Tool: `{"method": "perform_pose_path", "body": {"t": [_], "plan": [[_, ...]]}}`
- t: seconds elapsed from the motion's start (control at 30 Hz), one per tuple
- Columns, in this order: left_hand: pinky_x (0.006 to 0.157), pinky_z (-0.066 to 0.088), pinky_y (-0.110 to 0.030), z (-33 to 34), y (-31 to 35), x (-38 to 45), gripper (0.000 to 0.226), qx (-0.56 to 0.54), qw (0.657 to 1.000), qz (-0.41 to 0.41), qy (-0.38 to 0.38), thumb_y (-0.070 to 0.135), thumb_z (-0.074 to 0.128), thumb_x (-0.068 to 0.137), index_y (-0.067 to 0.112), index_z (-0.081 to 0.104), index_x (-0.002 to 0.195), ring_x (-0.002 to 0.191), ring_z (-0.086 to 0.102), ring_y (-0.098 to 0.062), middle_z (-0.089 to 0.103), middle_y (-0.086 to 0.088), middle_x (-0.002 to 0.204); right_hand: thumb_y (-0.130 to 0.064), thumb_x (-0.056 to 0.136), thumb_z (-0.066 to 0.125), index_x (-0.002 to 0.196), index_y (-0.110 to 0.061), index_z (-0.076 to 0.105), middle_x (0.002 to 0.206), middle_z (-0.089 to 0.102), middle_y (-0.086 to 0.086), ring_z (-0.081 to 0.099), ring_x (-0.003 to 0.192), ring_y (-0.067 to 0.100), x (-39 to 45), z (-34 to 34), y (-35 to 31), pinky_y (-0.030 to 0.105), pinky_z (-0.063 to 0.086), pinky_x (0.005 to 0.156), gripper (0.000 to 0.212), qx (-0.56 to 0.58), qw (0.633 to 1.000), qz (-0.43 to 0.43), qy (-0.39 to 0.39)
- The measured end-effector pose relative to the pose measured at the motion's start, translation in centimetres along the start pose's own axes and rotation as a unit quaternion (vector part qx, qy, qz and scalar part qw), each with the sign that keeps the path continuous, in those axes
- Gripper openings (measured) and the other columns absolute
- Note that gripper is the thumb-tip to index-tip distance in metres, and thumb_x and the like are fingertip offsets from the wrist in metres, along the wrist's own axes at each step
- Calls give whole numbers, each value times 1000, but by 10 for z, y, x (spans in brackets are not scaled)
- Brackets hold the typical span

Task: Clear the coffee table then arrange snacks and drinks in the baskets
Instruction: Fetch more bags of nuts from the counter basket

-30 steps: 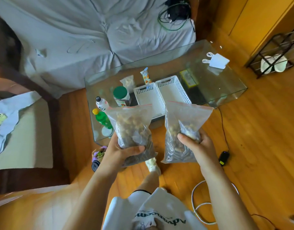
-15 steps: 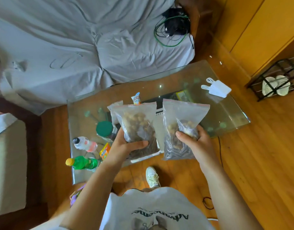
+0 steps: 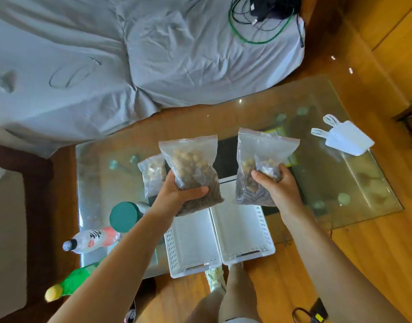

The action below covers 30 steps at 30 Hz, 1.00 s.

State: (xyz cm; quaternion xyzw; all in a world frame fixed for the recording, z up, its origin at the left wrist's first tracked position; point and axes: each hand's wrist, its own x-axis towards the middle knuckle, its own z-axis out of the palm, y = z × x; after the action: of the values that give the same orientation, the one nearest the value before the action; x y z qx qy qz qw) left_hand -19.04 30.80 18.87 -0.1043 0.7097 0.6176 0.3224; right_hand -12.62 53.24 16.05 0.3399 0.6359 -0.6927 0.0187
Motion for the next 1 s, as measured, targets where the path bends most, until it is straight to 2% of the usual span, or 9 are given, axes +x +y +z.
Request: {"method": "perform_pose_path", "body": {"t": [0.07, 0.2, 0.33, 0.43, 0.5, 0.63, 0.77, 0.87, 1.0], "plan": [[75, 57, -26, 6, 1, 35, 76, -2, 1000, -18, 16, 26, 90, 41, 30, 54, 108, 96, 67, -18, 69, 2, 101, -26, 74, 75, 96, -32, 58, 93, 65, -18, 65, 82, -4, 37, 1, 7, 10, 49, 63, 28, -7, 1000, 9, -8], [85, 56, -37, 15, -8, 94, 88, -32, 997, -59, 49, 23, 84, 42, 23, 47, 122, 102, 64, -23, 64, -3, 112, -27, 75, 74, 103, -30, 55, 98, 62, -17, 60, 94, 2, 99, 3, 23, 17, 45, 74, 34, -39, 999, 14, -15], [92, 52, -45, 21, -26, 146, 74, -40, 992, -105, 65, 11, 77, 59, 26, 42, 122, 106, 59, -25, 59, -4, 115, -30, 73, 75, 107, -22, 56, 108, 64, -6, 59, 102, 14, 155, 5, 46, 28, 46, 85, 40, -80, 996, 43, -14], [74, 51, -33, 26, -42, 175, 60, -9, 988, -136, 79, 5, 71, 72, 28, 37, 115, 99, 55, -21, 55, 1, 107, -35, 72, 76, 112, -21, 54, 115, 62, -3, 59, 106, 17, 186, 5, 64, 35, 48, 92, 48, -106, 992, 69, -14], [70, 46, -30, 30, -52, 191, 55, 10, 985, -150, 81, 5, 70, 74, 29, 37, 110, 96, 53, -20, 53, 4, 99, -38, 71, 75, 111, -23, 50, 115, 58, -5, 57, 107, 17, 204, 4, 76, 36, 47, 93, 50, -135, 988, 78, -9], [89, 43, -38, 36, -69, 218, 51, 38, 981, -171, 80, 8, 68, 77, 27, 35, 111, 104, 49, -22, 51, 1, 106, -39, 69, 76, 113, -23, 49, 113, 56, -6, 56, 108, 19, 232, 5, 96, 40, 46, 96, 54, -179, 979, 96, -7], [84, 35, -34, 46, -80, 237, 49, 74, 976, -183, 88, 18, 66, 82, 25, 34, 118, 97, 42, -17, 44, 8, 94, -43, 68, 76, 123, -22, 48, 117, 55, -6, 54, 113, 22, 245, 7, 113, 35, 44, 90, 65, -228, 966, 123, -20], [79, 33, -33, 52, -87, 246, 52, 94, 971, -204, 81, 23, 65, 84, 21, 32, 124, 83, 42, -11, 40, 12, 85, -47, 68, 75, 128, -23, 45, 129, 55, -2, 53, 118, 24, 249, 8, 122, 41, 45, 95, 70, -276, 953, 122, -35], [77, 39, -33, 57, -96, 249, 52, 121, 968, -215, 51, 16, 62, 86, 14, 33, 129, 87, 47, -14, 47, 4, 93, -43, 70, 75, 127, -23, 44, 131, 54, -1, 52, 120, 25, 253, 10, 126, 35, 41, 89, 68, -279, 951, 125, -35]]}}
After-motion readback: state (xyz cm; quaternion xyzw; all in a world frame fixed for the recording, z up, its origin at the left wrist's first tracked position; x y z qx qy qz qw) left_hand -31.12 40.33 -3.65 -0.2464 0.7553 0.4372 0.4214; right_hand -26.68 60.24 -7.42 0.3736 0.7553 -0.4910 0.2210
